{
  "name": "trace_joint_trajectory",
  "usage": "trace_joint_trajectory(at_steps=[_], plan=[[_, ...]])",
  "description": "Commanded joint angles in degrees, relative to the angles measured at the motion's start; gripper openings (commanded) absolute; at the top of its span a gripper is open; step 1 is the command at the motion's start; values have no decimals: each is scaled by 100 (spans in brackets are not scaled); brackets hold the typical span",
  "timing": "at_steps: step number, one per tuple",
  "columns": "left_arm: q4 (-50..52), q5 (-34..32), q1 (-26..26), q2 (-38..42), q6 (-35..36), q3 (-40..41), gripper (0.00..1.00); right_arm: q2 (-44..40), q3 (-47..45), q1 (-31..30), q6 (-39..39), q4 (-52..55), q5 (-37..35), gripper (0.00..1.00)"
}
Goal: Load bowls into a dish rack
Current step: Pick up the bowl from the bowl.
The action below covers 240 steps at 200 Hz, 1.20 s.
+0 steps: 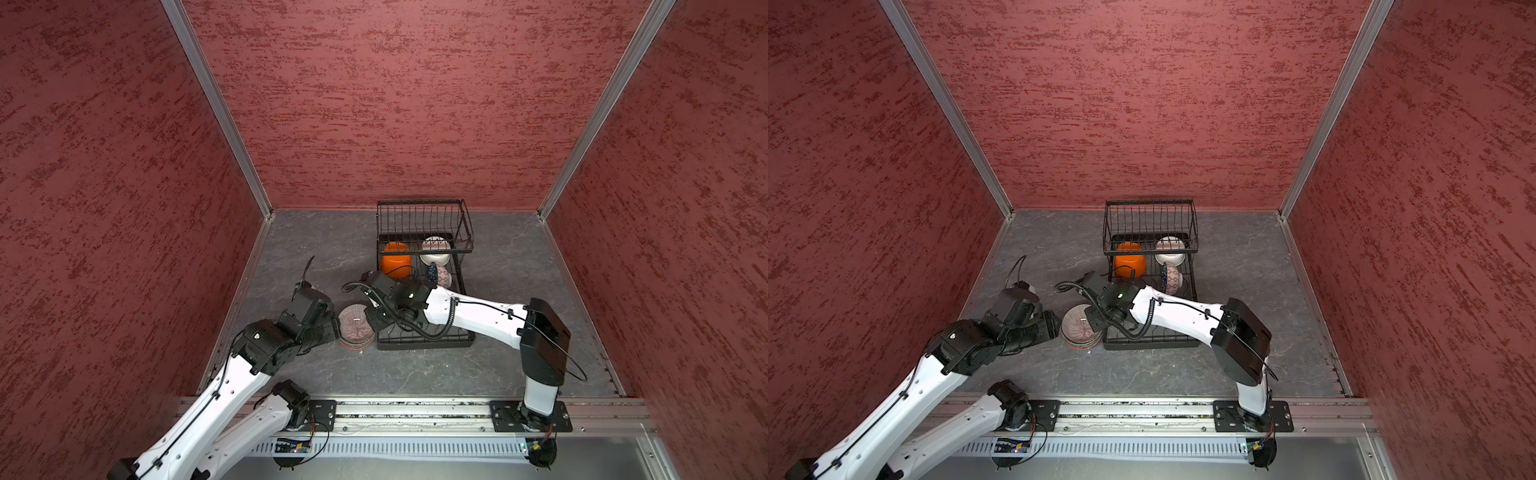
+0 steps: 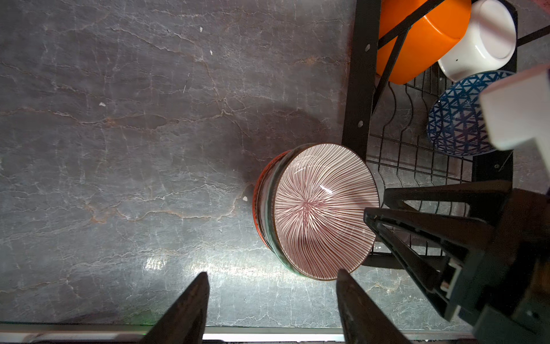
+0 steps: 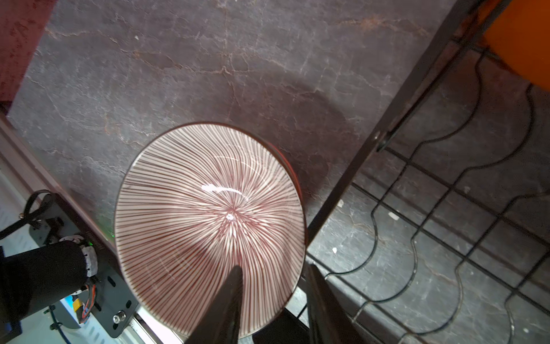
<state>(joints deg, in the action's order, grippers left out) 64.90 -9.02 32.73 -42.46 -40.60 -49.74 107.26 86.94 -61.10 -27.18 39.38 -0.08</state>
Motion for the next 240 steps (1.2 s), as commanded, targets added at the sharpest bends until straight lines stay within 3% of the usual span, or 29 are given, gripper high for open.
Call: trace_joint_trajectory(at_steps=[1, 162, 240], plan=[[-175, 41, -52, 62, 126, 43, 68, 121, 226, -34, -157, 265, -308, 36], [-268, 53, -102, 146, 193, 83, 69, 575, 534, -34, -303, 334, -334, 22], [-326, 67, -139, 107, 245, 111, 68, 577, 580, -33, -349, 308, -412, 7]])
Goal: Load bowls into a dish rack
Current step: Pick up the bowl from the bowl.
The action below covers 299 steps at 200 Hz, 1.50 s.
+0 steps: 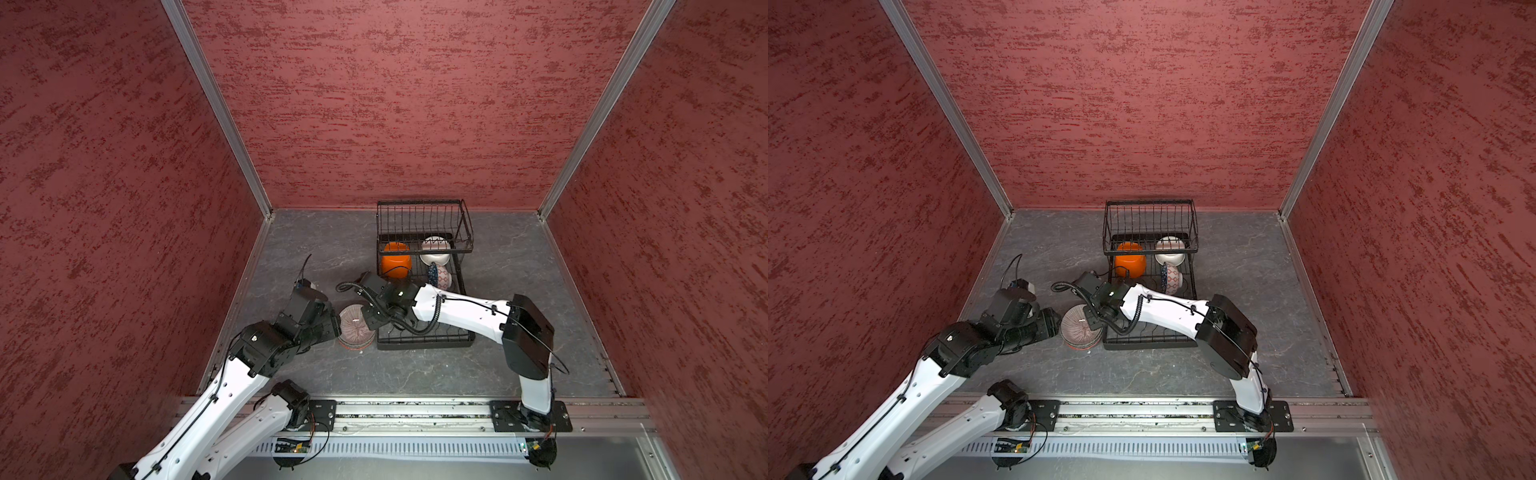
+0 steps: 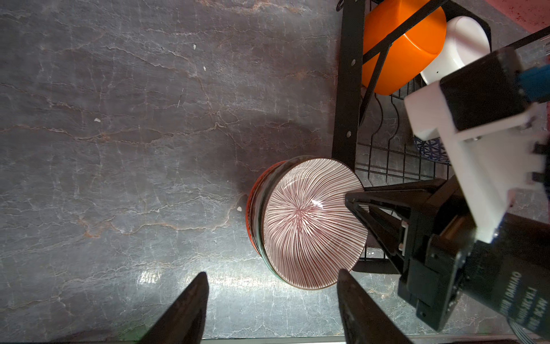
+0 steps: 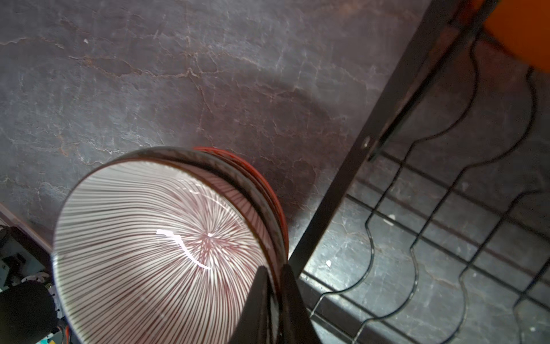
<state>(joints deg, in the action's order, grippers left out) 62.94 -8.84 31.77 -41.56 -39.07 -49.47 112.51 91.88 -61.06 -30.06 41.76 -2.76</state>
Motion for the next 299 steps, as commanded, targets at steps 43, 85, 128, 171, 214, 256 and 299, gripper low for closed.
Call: trace_joint_trajectory(at_steps=[43, 85, 128, 171, 214, 256, 299], plan=[[-150, 58, -66, -1, 110, 90, 68, -14, 95, -36, -90, 19, -211, 1], [-177, 67, -92, -10, 136, 105, 68, -128, 86, -38, -105, -66, -340, 0], [-203, 67, -136, -27, 163, 96, 68, -254, 54, -29, -114, -187, -505, 0], [-247, 76, -175, -36, 194, 82, 68, -495, -129, -24, -98, -561, -513, 0], [-291, 69, -189, -29, 216, 69, 68, -820, -377, -29, -87, -865, -590, 0], [-344, 54, -223, -29, 241, 0, 68, -1079, -503, -29, 31, -908, -742, 0], [-440, 53, -251, -50, 310, -89, 68, -1366, -620, -29, 113, -767, -998, 0]])
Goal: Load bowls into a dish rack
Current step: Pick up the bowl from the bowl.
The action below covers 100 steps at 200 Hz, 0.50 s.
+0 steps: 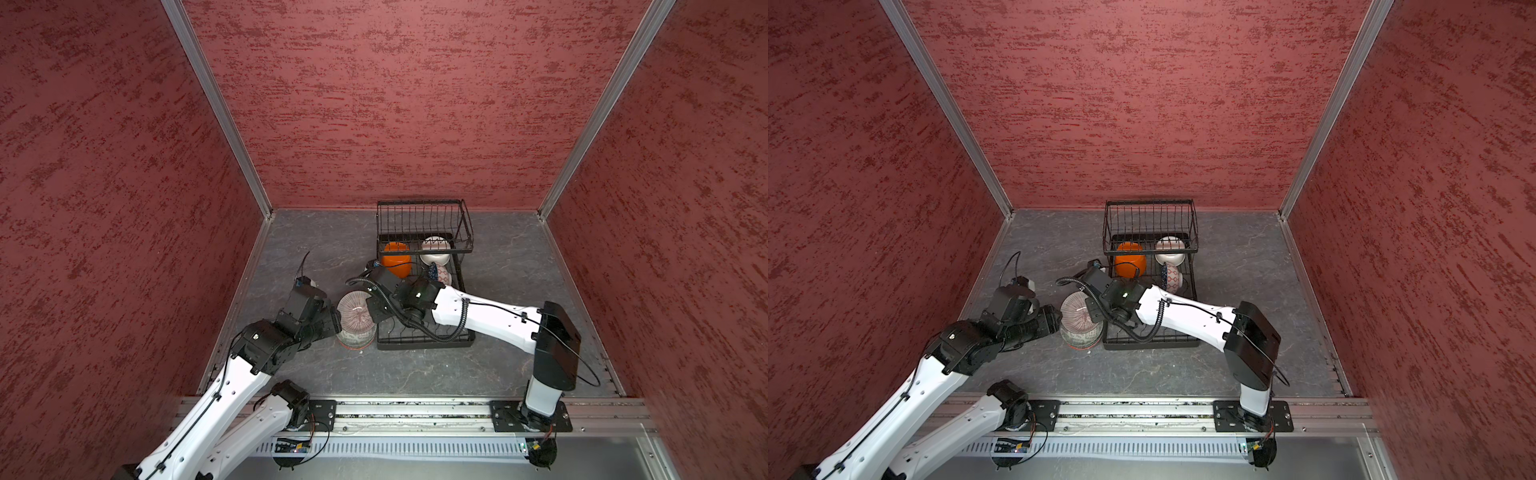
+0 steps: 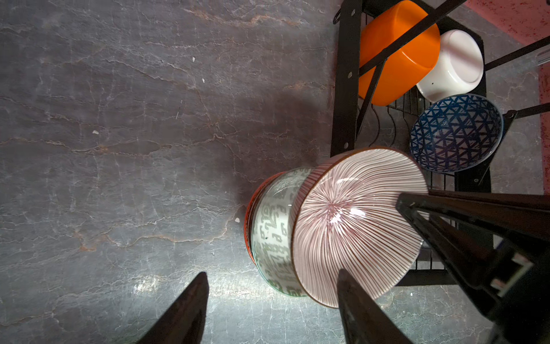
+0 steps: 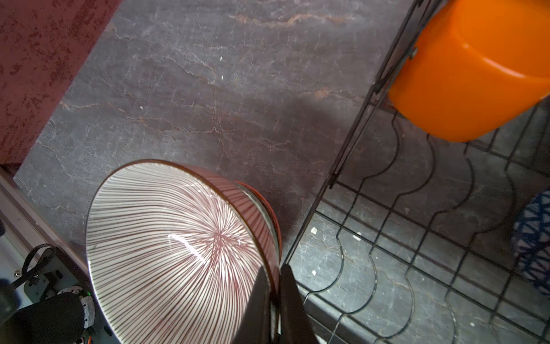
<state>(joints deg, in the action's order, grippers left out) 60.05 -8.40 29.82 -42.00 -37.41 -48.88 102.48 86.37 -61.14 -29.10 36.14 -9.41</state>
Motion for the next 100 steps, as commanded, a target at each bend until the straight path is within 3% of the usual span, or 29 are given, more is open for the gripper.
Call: trace_joint_trajectory(at_steps=[1, 100], plan=[[-152, 12, -56, -8, 145, -157, 68, -366, -73, -20, 22, -204, -338, 0], [-473, 220, -166, -167, 285, -131, 68, -873, -182, -20, 68, 446, -1428, 0]])
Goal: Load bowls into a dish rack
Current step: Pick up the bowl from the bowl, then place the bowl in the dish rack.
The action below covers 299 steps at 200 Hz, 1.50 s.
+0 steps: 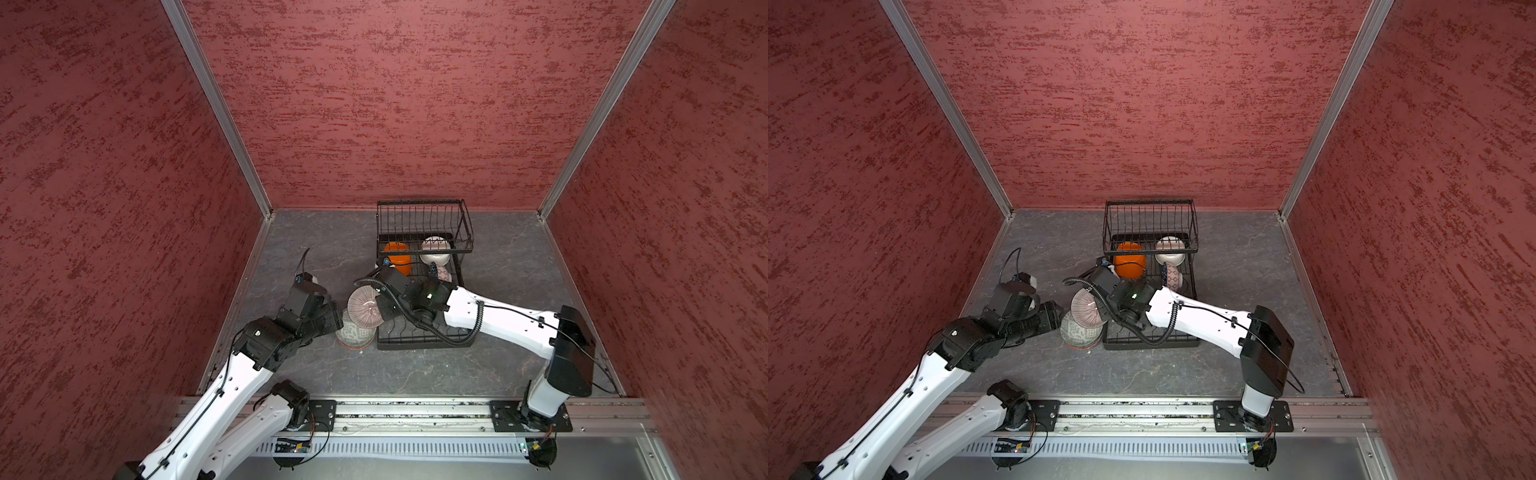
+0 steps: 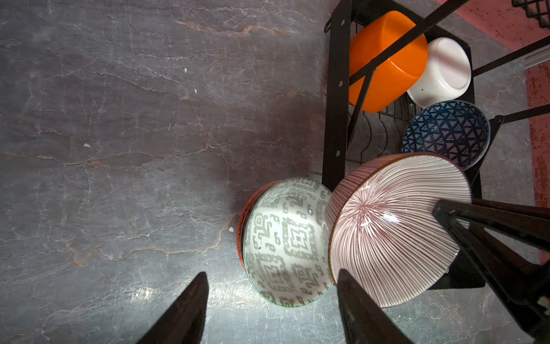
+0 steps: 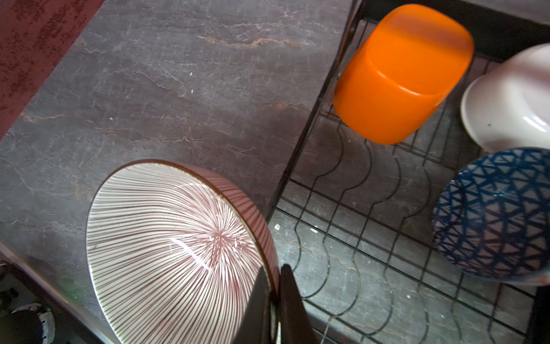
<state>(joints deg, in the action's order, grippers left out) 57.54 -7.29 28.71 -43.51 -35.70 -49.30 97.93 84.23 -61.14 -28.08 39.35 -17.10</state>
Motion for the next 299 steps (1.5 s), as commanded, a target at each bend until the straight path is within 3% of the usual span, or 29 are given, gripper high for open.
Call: trace_joint_trajectory(at_steps=[1, 46, 122, 238, 299], plan=[[-223, 111, -52, -17, 115, -89, 68, -421, 33, -20, -37, 138, -678, 0], [-418, 265, -76, -41, 243, -58, 69, -562, -11, -5, -117, 751, -1664, 0], [-630, 474, -70, -49, 383, 60, 72, -88, 6, 46, -525, 1530, -3169, 0], [-670, 467, -79, -88, 428, 43, 73, 531, -47, 129, -423, 1481, -4326, 0], [-669, 434, -76, -83, 437, 51, 73, 738, -56, 209, -110, 1230, -4541, 0]])
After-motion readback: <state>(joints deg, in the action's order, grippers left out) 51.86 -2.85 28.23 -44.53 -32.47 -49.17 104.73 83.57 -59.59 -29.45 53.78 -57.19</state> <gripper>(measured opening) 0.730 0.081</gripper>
